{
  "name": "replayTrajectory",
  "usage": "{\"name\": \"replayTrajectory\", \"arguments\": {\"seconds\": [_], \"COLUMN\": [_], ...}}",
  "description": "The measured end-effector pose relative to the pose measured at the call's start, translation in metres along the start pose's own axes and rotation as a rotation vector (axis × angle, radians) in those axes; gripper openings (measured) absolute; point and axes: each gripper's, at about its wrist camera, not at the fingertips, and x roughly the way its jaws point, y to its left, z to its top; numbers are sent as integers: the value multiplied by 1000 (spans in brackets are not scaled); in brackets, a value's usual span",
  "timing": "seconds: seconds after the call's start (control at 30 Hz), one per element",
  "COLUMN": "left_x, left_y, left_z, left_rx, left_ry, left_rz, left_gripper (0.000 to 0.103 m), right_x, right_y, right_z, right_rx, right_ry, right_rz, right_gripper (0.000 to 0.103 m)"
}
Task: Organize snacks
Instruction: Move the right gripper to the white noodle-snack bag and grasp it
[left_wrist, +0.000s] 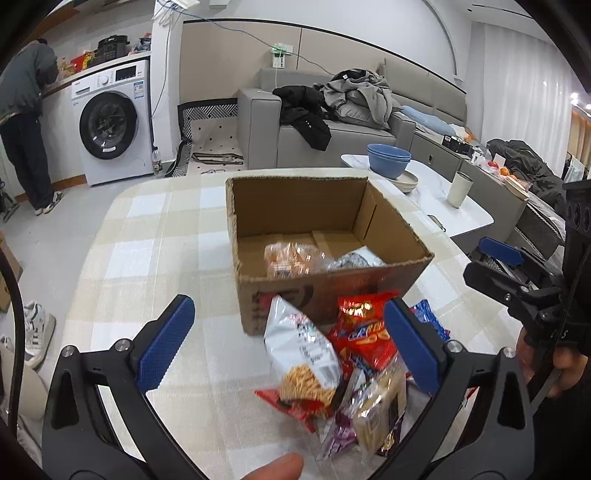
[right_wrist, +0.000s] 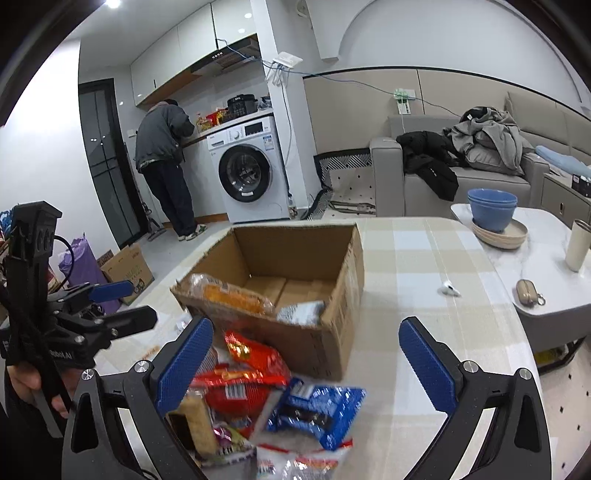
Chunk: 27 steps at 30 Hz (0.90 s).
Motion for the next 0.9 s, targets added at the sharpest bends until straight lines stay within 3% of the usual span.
{"name": "replayTrajectory", "arguments": {"seconds": [0.4, 0.63, 0.9], "left_x": [-20, -23, -19], "left_y": [10, 2, -2], "left_z": [-39, -47, -48], "left_rx": [-32, 1, 14], "left_ry": [3, 9, 28], "left_rz": [-5, -3, 2], "left_gripper": [102, 102, 102], "right_x": [-22, -31, -15], "right_y": [-1, 11, 12], "right_z": [-39, -47, -58], "right_rx": [-31, -107, -125], "right_ry": [64, 95, 202], "right_rz": [-28, -20, 8], "right_gripper": [103, 103, 103]}}
